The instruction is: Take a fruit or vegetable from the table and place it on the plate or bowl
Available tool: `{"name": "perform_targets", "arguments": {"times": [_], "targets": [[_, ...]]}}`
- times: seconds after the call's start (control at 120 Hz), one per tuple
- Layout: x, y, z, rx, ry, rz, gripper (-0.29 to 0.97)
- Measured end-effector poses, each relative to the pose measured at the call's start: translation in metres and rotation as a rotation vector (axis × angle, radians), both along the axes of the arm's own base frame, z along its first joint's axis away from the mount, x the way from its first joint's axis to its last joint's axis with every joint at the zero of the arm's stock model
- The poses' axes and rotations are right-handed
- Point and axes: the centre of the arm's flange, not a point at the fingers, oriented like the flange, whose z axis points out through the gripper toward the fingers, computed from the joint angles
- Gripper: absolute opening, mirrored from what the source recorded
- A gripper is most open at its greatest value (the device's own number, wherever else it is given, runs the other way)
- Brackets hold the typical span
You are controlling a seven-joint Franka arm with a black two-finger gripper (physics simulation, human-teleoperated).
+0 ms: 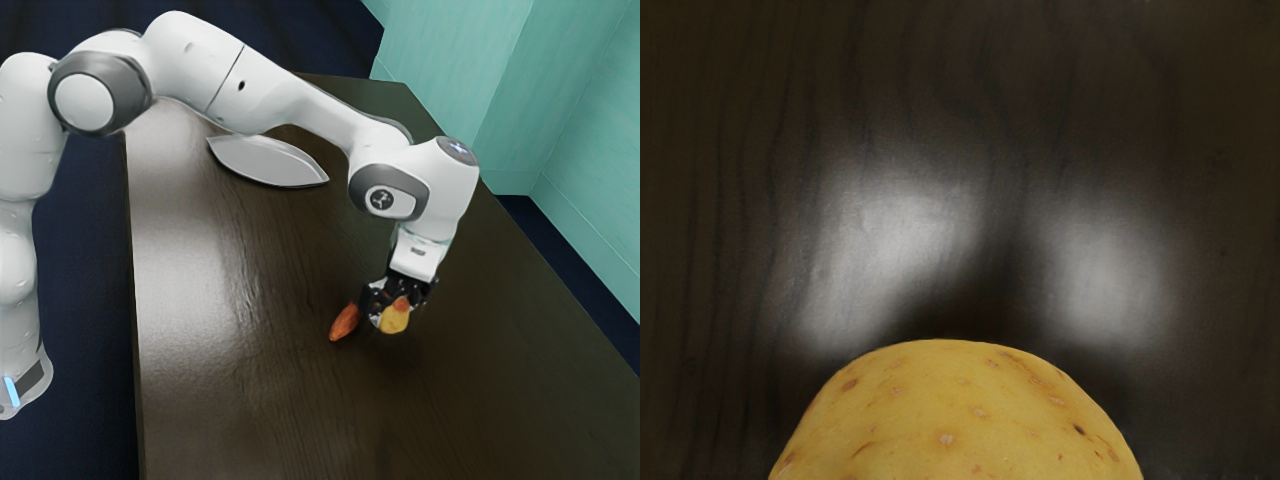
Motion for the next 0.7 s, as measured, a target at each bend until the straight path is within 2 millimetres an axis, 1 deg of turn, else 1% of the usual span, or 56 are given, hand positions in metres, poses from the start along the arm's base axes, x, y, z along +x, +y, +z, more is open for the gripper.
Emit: {"name": "perform_targets", "arguments": {"times": [0.133,0.192,0.4,0.517,0.6,0.7], "targets": [[-0.001,0.0,0.026,-0.003,-0.041,0.016,0.24],[0.001,0.005,0.036,-0.005,-0.053,0.037,0.23],[0.008,0.011,0.061,-0.018,-0.086,0.125,0.2],[0.012,0.016,0.071,-0.024,-0.097,0.199,0.2],[0.016,0.032,0.072,-0.017,-0.093,0.278,0.2],[0.024,0.067,0.077,-0.01,-0.091,0.405,0.22]]}}
